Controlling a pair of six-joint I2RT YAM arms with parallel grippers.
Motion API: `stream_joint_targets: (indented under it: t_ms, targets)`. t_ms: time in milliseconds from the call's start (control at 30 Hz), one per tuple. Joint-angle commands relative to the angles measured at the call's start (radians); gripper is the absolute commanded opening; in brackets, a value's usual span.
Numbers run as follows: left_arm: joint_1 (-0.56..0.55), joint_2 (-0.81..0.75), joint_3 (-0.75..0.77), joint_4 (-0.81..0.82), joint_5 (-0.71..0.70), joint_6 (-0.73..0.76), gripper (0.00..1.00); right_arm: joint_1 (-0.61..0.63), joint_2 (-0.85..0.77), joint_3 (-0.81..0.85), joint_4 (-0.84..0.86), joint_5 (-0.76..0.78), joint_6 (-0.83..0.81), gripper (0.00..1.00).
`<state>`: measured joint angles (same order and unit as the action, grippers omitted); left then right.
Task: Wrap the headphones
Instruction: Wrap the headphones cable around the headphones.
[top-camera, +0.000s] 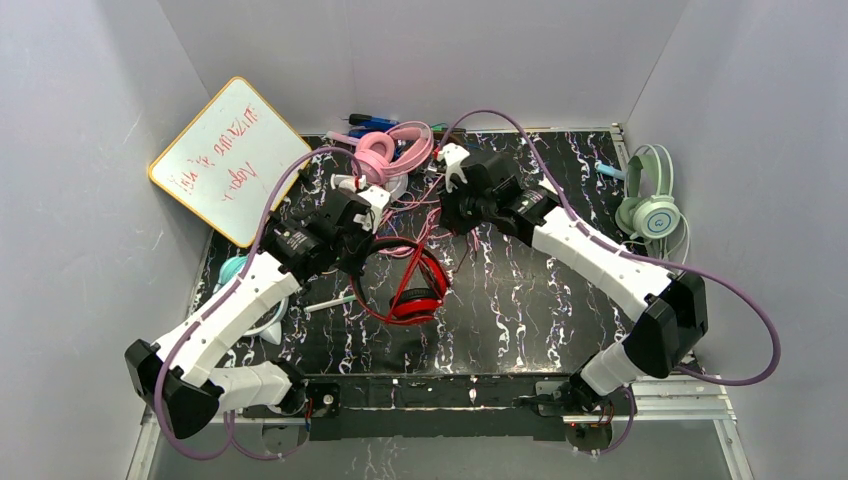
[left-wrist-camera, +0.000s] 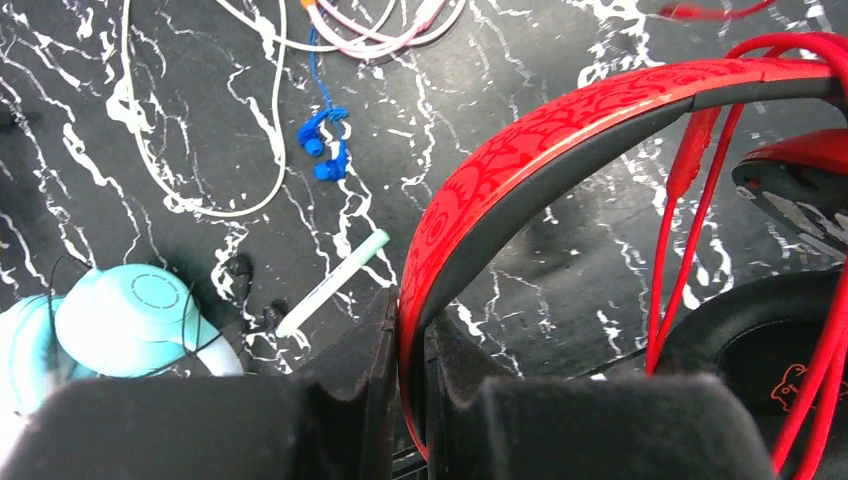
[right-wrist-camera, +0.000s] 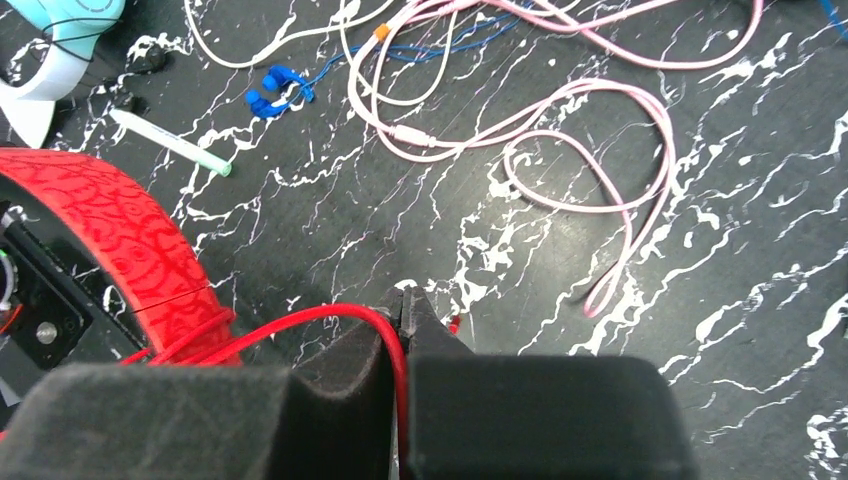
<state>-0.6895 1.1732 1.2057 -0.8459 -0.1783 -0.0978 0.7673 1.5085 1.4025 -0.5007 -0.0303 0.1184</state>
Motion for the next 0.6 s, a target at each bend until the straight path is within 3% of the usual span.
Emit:
stream_joint_targets:
  t_ms: [0,300,567]
  targets:
    - [-0.004,-0.045,0.085,-0.013,0.099,-0.064,0.00,-0.044,-0.058,-0.059,0.096,-0.142,0.040,0.08]
    - [-0.004,-0.020,0.185,-0.016,0.228,-0.175,0.00,-0.110,-0.192,-0.339,0.382,-0.349,0.121,0.06]
    - [-0.004,-0.067,0.242,0.056,0.346,-0.276,0.00,-0.122,-0.278,-0.456,0.518,-0.479,0.158,0.07]
